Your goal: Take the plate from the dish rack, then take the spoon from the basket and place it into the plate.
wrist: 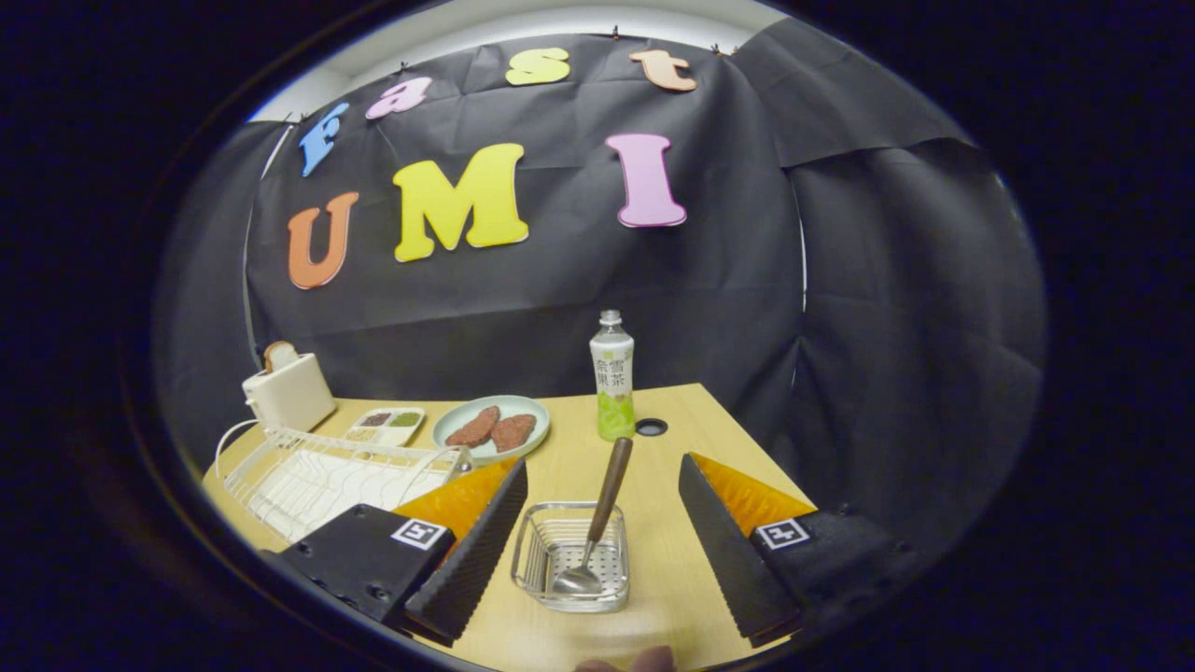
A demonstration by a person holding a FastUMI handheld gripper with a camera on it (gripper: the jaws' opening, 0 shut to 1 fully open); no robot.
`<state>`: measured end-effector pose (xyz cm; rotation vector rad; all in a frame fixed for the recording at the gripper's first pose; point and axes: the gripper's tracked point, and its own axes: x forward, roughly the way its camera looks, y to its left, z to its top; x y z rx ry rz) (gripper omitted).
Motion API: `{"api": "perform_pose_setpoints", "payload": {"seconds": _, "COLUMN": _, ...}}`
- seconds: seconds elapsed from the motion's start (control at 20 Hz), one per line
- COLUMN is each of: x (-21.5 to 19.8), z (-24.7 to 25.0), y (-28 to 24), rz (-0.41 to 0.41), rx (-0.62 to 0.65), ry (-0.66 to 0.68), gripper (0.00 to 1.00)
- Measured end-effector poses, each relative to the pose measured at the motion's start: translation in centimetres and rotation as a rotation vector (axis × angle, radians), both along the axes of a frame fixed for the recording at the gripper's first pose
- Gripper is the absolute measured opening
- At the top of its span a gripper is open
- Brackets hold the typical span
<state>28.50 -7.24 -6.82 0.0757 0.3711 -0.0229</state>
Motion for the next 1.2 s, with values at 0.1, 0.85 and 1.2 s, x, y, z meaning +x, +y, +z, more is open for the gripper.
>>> {"api": "perform_pose_setpoints", "payload": {"seconds": 0.1, "x": 1.2, "z": -0.8, "y": 0.0, "rz": -0.006, "rx": 0.022, "ry": 0.032, "gripper": 1.0}}
{"api": "perform_pose_setpoints", "payload": {"seconds": 0.85, "x": 5.7, "z": -4.8, "y": 1.2, "rz": -0.031, "rx": 0.098, "ry": 0.148, "gripper": 0.57}}
{"api": "perform_pose_setpoints", "payload": {"seconds": 1.2, "x": 4.6, "z": -3.6, "y": 1.9, "rz": -0.037, "rx": 0.128, "ry": 0.137, "gripper": 0.19}}
